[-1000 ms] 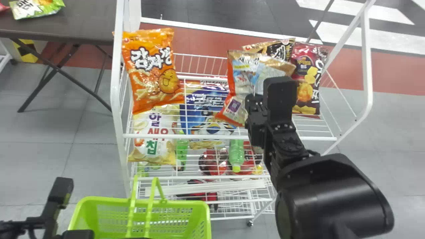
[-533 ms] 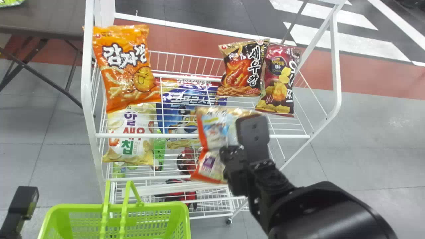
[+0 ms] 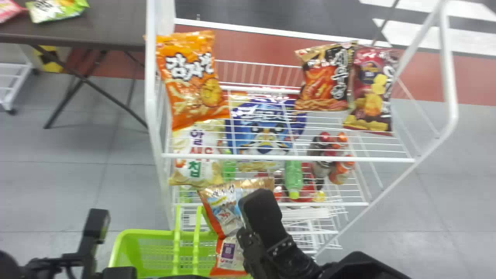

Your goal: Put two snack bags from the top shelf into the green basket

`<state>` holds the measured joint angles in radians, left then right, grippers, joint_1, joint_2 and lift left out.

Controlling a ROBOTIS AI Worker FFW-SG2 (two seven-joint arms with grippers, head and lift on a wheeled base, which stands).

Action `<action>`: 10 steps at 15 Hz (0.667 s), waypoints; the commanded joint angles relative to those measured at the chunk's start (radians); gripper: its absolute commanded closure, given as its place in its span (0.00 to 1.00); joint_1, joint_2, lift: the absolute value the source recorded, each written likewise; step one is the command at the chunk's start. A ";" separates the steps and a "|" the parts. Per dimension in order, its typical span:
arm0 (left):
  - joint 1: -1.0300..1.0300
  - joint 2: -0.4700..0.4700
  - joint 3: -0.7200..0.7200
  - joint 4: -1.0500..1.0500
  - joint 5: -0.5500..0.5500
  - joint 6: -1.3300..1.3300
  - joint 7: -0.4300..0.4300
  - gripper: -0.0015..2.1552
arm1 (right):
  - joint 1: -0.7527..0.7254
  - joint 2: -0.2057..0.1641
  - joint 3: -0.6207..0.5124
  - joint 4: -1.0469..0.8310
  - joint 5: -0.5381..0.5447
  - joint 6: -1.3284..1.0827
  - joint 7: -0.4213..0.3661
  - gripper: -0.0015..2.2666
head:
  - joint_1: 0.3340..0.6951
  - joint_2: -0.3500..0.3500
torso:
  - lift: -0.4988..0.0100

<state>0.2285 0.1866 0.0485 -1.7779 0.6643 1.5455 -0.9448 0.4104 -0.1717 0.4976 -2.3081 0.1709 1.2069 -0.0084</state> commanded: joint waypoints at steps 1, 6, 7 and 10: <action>-0.003 -0.006 -0.003 0.000 0.001 0.000 0.001 1.00 | -0.001 0.005 0.059 0.041 -0.062 0.001 0.001 0.99 | 1.00 0.36 | 0.98; -0.008 -0.006 0.002 0.003 0.006 -0.003 -0.002 1.00 | 0.004 0.000 0.113 0.124 -0.047 0.017 0.015 0.31 | 1.00 0.57 | 0.98; -0.008 -0.006 0.004 0.006 0.006 -0.006 -0.002 1.00 | 0.011 -0.005 0.108 0.115 -0.037 0.017 0.015 0.00 | 1.00 0.58 | 0.98; -0.008 -0.006 0.002 0.009 0.006 -0.015 -0.003 1.00 | 0.050 -0.009 0.013 0.065 -0.044 -0.112 0.015 0.02 | 1.00 0.54 | 0.98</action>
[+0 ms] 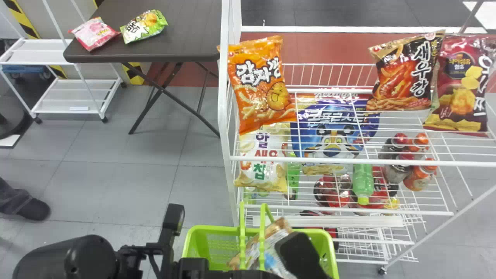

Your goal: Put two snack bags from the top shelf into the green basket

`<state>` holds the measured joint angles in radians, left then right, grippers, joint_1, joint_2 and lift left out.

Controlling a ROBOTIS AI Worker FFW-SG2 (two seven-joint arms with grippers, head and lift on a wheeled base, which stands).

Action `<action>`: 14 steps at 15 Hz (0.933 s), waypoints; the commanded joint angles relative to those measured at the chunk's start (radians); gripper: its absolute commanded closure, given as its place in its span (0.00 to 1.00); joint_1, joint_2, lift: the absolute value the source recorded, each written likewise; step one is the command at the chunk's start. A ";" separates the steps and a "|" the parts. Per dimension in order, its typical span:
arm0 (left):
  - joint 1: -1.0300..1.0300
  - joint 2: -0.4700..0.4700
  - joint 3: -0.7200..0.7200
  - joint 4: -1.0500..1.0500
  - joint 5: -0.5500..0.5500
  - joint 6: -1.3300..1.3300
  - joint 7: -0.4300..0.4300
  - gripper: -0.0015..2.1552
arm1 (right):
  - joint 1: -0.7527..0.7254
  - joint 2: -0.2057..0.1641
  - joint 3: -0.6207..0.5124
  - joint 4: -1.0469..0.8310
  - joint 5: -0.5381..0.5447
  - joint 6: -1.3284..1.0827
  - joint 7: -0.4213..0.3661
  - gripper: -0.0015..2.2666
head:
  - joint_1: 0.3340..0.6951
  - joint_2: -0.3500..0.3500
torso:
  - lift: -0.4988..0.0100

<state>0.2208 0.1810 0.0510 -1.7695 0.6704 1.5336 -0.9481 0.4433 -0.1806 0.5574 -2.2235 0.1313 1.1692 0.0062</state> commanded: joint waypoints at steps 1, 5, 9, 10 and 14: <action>0.000 0.000 0.001 0.001 0.000 -0.003 0.000 1.00 | 0.023 0.000 -0.093 -0.036 -0.013 -0.108 0.000 0.03 | 1.00 0.52 | 0.98; 0.000 0.000 0.003 0.001 0.000 -0.003 -0.003 1.00 | 0.025 0.016 -0.300 -0.070 -0.111 -0.271 0.000 0.03 | 1.00 0.38 | 0.98; 0.000 0.000 -0.003 -0.001 0.000 -0.003 -0.001 1.00 | -0.054 0.036 -0.496 -0.036 -0.170 -0.565 -0.025 0.04 | 1.00 0.24 | 0.98; 0.000 0.000 -0.005 -0.004 -0.002 -0.003 0.000 1.00 | -0.089 0.036 -0.522 -0.018 -0.170 -0.565 -0.029 0.04 | 1.00 0.16 | 0.98; 0.003 0.002 -0.005 -0.014 0.000 0.006 0.005 1.00 | -0.253 0.036 -0.574 0.159 -0.170 -0.599 -0.029 0.03 | 1.00 0.06 | 0.98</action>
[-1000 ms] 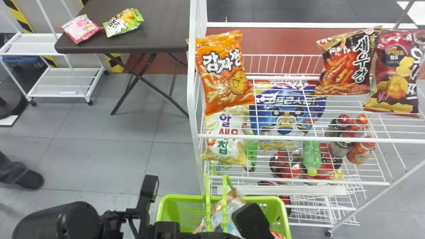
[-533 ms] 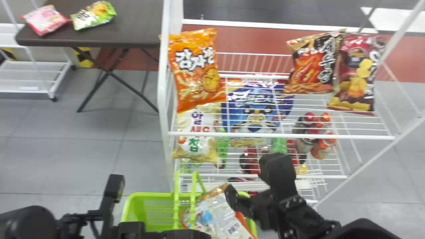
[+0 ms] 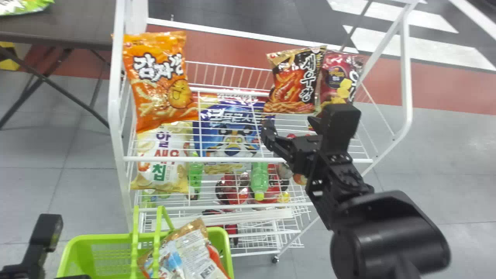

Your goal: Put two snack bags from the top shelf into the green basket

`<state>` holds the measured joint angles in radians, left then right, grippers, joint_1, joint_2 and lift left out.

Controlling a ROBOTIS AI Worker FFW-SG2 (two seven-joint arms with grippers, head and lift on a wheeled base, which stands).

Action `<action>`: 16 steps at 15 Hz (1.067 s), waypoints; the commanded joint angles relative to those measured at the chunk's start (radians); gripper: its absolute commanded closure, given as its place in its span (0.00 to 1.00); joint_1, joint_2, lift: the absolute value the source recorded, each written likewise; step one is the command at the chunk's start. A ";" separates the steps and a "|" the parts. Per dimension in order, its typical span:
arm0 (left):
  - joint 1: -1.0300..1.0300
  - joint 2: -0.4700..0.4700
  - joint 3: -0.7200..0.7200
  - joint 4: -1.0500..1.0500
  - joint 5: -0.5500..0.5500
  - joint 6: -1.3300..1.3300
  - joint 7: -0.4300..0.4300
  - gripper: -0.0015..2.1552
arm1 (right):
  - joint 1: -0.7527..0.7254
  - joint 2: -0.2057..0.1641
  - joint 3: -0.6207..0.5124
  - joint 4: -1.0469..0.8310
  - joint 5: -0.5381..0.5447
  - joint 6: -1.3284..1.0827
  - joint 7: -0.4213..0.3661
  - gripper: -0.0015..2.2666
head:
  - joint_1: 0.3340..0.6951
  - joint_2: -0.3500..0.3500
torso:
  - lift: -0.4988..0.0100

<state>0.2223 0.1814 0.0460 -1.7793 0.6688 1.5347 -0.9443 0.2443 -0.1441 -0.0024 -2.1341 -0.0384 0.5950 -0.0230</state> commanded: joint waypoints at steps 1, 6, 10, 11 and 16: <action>0.002 0.004 0.000 -0.011 0.000 0.011 0.002 1.00 | -0.091 0.000 -0.030 0.131 -0.015 -0.068 -0.002 0.03 | 1.00 0.05 | 0.98; 0.000 0.012 0.003 -0.023 0.002 0.035 0.005 1.00 | -0.249 0.000 -0.106 0.382 -0.049 -0.249 0.094 0.02 | 1.00 0.01 | 0.98; 0.000 0.013 0.003 -0.023 0.002 0.037 0.007 1.00 | -0.398 -0.005 -0.125 0.574 -0.032 -0.243 0.091 0.03 | 1.00 0.00 | 0.98; -0.001 0.013 0.003 -0.023 0.002 0.037 0.007 1.00 | -0.425 -0.009 -0.125 0.615 -0.029 -0.243 0.091 0.03 | 1.00 0.00 | 0.98; -0.012 0.020 0.003 -0.017 0.000 0.037 0.007 1.00 | -0.603 -0.035 -0.103 0.893 0.011 -0.267 0.110 0.03 | 1.00 0.00 | 0.98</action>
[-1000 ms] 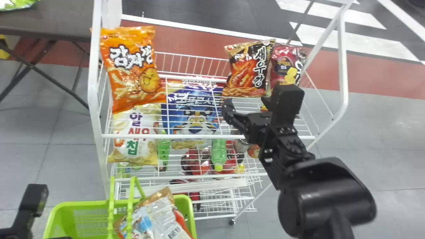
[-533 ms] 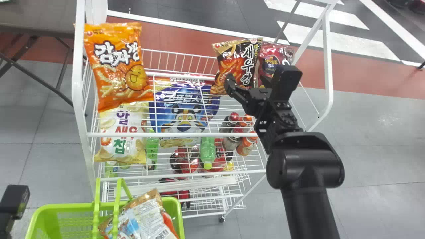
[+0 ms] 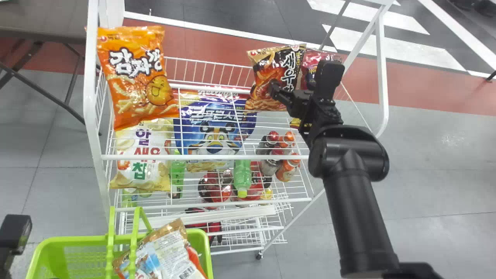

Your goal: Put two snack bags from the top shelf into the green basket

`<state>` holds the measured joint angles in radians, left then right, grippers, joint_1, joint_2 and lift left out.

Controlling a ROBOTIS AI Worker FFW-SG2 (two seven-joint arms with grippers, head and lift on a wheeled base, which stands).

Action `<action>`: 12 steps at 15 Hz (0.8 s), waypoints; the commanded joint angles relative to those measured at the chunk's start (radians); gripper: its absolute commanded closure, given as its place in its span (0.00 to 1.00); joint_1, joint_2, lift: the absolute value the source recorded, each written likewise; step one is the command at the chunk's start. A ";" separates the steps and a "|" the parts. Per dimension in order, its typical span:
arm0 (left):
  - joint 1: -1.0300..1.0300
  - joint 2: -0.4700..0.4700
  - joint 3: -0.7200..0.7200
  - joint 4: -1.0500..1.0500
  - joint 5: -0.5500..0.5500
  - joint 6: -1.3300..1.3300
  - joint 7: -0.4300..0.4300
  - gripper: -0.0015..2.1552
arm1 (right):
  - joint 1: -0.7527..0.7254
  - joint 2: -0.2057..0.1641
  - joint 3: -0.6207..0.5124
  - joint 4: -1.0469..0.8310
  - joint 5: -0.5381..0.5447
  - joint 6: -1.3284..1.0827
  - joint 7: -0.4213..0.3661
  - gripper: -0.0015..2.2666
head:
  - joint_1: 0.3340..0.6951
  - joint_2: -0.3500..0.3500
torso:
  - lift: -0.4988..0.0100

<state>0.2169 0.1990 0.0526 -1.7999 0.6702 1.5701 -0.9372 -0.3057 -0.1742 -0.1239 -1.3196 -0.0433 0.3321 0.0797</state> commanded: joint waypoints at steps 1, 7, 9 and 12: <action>-0.014 0.000 -0.007 0.010 -0.003 0.001 0.000 1.00 | -0.069 -0.008 0.032 0.100 0.028 -0.005 0.012 0.03 | 1.00 0.00 | 0.98; -0.042 0.002 -0.023 0.031 -0.006 0.000 -0.002 1.00 | -0.098 -0.013 0.055 0.181 0.065 0.002 0.080 0.65 | 1.00 0.00 | 0.98; -0.047 0.002 -0.026 0.039 -0.006 0.000 -0.002 1.00 | -0.095 -0.014 0.055 0.180 0.071 -0.001 0.080 0.87 | 1.00 0.00 | 0.98; -0.048 0.002 -0.028 0.042 -0.006 -0.003 -0.002 1.00 | -0.042 -0.014 0.044 0.128 0.060 -0.032 0.066 0.94 | 1.00 0.00 | 0.98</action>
<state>0.1692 0.2010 0.0250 -1.7589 0.6642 1.5683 -0.9390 -0.3754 -0.1886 -0.0736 -1.1588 0.0212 0.3192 0.1529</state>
